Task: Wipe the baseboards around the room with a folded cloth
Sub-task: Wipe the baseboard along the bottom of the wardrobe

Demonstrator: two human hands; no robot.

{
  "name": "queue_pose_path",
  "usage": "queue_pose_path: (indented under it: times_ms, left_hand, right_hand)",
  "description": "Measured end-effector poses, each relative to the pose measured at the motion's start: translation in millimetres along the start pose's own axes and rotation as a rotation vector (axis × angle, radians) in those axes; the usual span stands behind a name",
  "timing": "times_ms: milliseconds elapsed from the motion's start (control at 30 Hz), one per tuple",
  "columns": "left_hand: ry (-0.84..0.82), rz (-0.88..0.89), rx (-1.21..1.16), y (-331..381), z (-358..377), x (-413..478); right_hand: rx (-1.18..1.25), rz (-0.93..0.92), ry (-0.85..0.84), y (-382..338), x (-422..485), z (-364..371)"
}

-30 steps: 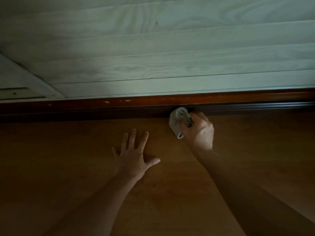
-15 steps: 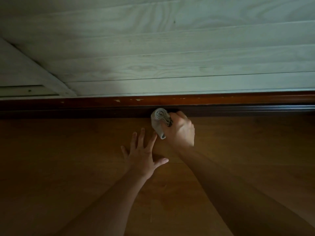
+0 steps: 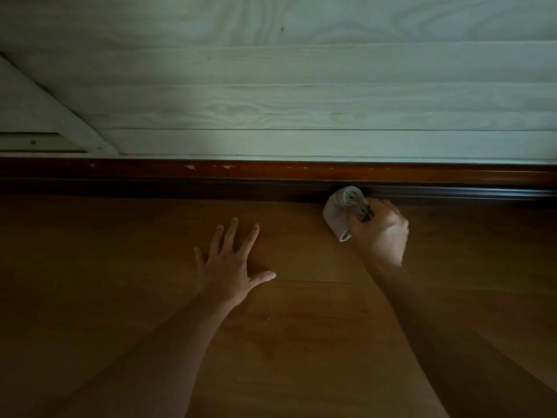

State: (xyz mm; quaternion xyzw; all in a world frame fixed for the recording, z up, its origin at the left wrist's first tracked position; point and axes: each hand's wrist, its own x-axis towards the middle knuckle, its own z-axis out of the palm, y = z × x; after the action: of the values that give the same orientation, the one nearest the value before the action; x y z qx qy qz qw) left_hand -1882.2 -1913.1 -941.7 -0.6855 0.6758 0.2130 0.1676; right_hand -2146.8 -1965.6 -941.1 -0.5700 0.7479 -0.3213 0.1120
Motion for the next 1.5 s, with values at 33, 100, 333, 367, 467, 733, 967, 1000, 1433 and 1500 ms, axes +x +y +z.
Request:
queue_pose_path:
  times_ms: [33, 100, 333, 367, 467, 733, 967, 1000, 1433, 1500]
  left_hand:
    - [-0.001, -0.001, 0.003, 0.6, -0.5, -0.5]
    - [-0.005, -0.007, -0.002, 2.0, -1.1, -2.1]
    - [-0.043, -0.030, 0.009, 10.0, -4.0, -5.6]
    - [-0.023, -0.010, 0.030, 13.5, -4.3, -5.7]
    - [0.142, 0.174, 0.103, 32.6, -4.9, 4.9]
    - [0.277, 0.266, -0.175, 91.3, 13.3, 32.5]
    - [0.393, 0.285, -0.043, 87.8, 34.6, 35.6]
    - [0.388, 0.282, -0.036, 88.8, 34.2, 35.6]
    - [0.407, 0.283, -0.026, 87.7, 33.8, 38.3]
    - [0.411, 0.286, -0.025, 86.6, 33.9, 37.7]
  right_hand:
    - [-0.003, 0.015, 0.007, 3.7, 1.2, -3.8]
    - [-0.009, 0.048, 0.020, 5.5, 0.4, -7.6]
    - [0.021, 0.111, -0.051, 0.5, -0.1, -11.2]
    - [0.020, 0.131, -0.044, 6.6, 2.0, -15.5]
    - [0.017, 0.151, -0.002, 20.9, 9.8, -26.7]
    - [-0.006, 0.075, -0.011, 37.3, 14.5, -32.4]
    - [-0.004, 0.005, -0.063, 37.5, 16.7, -28.8]
    - [-0.009, 0.004, -0.074, 39.7, 18.6, -30.4]
    - [-0.087, -0.049, -0.125, 45.4, 30.1, -43.8]
    - [-0.130, -0.032, -0.133, 51.0, 33.8, -54.2]
